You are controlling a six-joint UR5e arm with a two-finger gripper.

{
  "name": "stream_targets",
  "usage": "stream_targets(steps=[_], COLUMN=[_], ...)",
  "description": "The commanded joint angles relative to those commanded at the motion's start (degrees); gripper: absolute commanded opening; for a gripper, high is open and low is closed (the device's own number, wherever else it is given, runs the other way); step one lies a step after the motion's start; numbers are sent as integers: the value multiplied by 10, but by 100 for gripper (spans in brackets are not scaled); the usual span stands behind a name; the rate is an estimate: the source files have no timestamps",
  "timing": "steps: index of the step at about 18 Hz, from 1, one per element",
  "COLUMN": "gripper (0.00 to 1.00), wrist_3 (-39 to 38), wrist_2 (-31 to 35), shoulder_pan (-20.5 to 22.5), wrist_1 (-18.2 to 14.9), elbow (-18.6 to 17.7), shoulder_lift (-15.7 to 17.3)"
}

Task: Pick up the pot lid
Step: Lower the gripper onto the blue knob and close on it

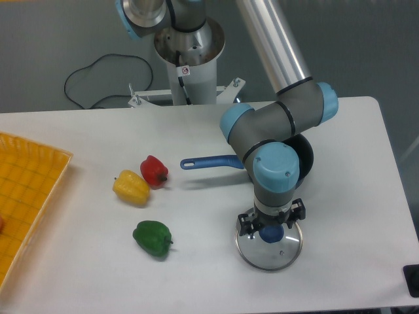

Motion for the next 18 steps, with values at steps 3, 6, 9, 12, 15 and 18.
stream_targets(steps=[3, 6, 9, 12, 15, 18], gripper=[100, 100, 100, 100, 100, 100], wrist_3=[3, 3, 4, 4, 15, 19], wrist_2=[0, 0, 0, 0, -3, -4], shoulder_pan=[3, 3, 4, 4, 15, 18], wrist_1=[2, 3, 3, 4, 4, 4], elbow=[0, -1, -1, -1, -1, -1], shoulder_lift=[-1, -6, -8, -9, -13, -17])
